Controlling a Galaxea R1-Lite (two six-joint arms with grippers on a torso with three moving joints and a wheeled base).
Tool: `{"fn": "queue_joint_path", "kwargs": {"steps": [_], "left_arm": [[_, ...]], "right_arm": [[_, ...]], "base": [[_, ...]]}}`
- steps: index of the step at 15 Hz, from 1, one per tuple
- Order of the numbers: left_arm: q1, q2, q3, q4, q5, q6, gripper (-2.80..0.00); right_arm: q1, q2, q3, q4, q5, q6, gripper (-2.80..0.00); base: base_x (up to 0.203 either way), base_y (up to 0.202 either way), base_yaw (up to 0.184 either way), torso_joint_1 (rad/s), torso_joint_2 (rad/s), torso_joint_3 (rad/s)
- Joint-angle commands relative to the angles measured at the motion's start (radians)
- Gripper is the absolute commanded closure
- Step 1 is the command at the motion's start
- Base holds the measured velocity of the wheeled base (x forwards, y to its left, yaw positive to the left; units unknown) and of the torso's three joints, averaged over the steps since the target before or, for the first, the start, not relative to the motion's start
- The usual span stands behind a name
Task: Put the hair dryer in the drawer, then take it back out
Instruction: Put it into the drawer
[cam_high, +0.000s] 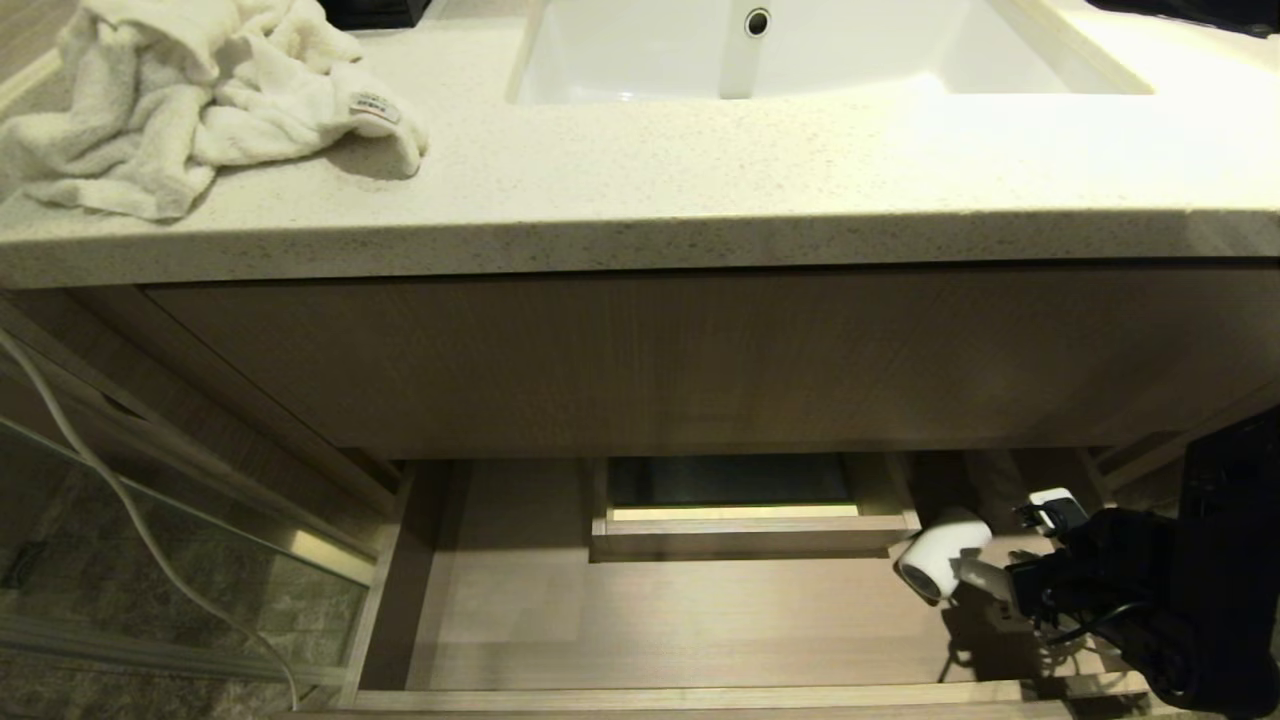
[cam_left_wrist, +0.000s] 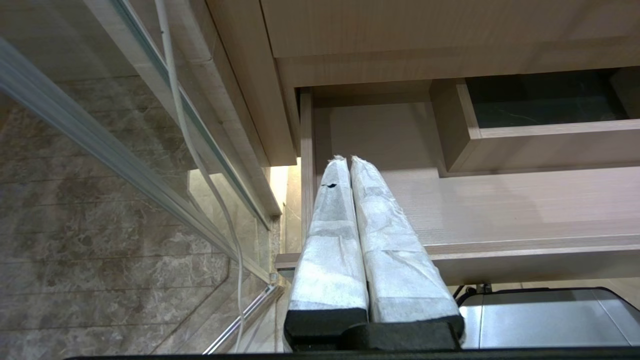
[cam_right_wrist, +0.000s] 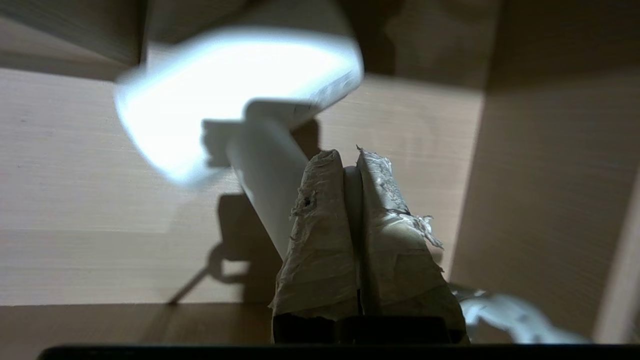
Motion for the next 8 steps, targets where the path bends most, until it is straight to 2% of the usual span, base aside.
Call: {"fn": "queue_joint_path", "kwargs": {"steps": [1,6,7,8], "left_arm": [[0.0,0.001,0.002,0.0,0.0,0.0,0.0],[0.0,0.001,0.002,0.0,0.0,0.0,0.0],[0.0,0.001,0.002,0.0,0.0,0.0,0.0],[0.0,0.001,0.002,0.0,0.0,0.0,0.0]], "right_arm": [[-0.008,0.074,-0.049,-0.007,0.0,-0.011,0.0],[-0.014,0.079,-0.05,-0.007,0.002,-0.019,0.0],[-0.014,0.079,-0.048,-0.007,0.002,-0.019,-2.8],[-0.014,0.079,-0.048,-0.007,0.002,-0.021,-2.8]], "base": [[0.0,0.0,0.0,0.0,0.0,0.0],[0.0,0.0,0.0,0.0,0.0,0.0],[0.0,0.0,0.0,0.0,0.0,0.0],[0.0,0.0,0.0,0.0,0.0,0.0]]}}
